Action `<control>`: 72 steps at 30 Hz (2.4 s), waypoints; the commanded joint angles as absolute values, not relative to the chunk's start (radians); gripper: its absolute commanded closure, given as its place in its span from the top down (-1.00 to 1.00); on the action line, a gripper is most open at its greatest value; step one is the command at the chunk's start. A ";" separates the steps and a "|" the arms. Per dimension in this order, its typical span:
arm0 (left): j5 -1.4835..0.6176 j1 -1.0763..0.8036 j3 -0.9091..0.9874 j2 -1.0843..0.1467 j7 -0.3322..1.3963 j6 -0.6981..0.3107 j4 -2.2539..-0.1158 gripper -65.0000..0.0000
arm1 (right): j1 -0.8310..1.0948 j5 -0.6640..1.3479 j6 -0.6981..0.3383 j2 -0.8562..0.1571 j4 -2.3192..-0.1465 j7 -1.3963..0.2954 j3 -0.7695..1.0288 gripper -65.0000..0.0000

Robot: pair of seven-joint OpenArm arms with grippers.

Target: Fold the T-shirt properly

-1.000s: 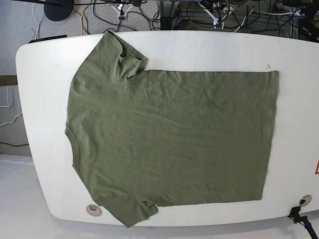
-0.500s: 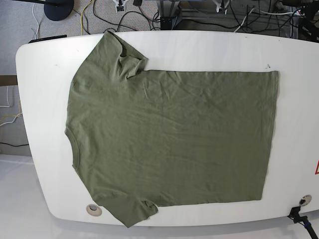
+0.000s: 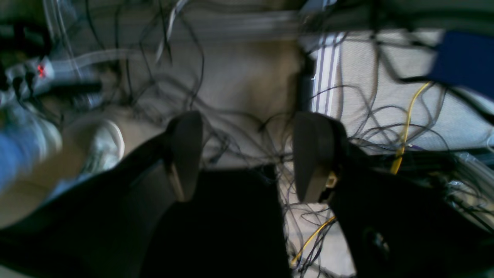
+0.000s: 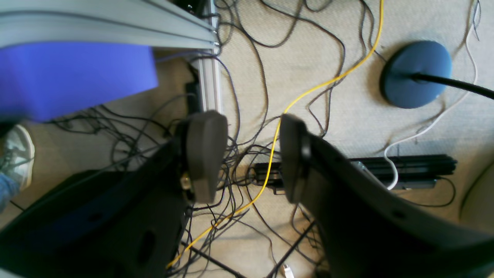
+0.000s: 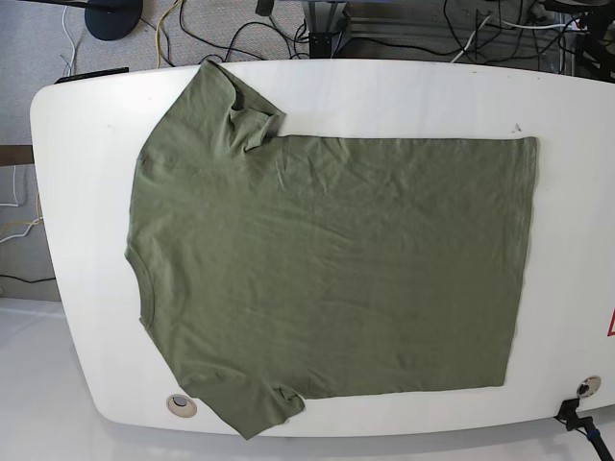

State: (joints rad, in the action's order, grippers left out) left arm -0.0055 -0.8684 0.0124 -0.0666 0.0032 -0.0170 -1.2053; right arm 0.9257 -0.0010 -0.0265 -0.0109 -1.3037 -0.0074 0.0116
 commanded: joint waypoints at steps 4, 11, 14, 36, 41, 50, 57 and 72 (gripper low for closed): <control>-0.007 -1.035 0.064 -0.073 -0.012 -0.085 -1.426 0.07 | 1.067 0.001 -0.033 -0.012 -1.508 0.012 0.012 -0.21; -0.008 -1.138 0.171 -0.073 -0.013 -0.196 -1.644 0.07 | 1.201 -0.004 -0.033 -0.025 -1.785 0.012 -0.028 -0.21; -0.016 -1.142 0.222 -0.068 -0.013 -0.278 -1.744 0.07 | 1.239 0.001 -0.028 -0.042 -1.911 0.012 -0.038 -0.21; -0.746 -0.774 0.615 -0.082 0.375 -0.383 -1.923 0.07 | 0.901 0.736 -0.033 -0.222 -2.014 0.012 0.016 -0.21; -0.823 -0.650 0.788 -0.088 0.659 -0.476 -1.920 0.07 | 0.849 1.009 -0.033 -0.275 -1.994 -0.120 0.134 -0.21; -0.812 -0.547 0.885 -0.091 0.794 -0.492 -1.919 0.07 | 0.797 1.119 -0.033 -0.249 -1.886 -0.298 0.249 -0.21; -0.754 -0.542 0.883 -0.090 0.797 -0.492 -1.919 0.07 | 0.820 1.124 -0.035 -0.248 -1.836 -0.298 0.200 -0.21; -0.754 -0.542 0.885 -0.090 0.797 -0.493 -1.919 0.07 | 0.762 1.116 -0.033 -0.223 -1.830 -0.300 0.107 -0.44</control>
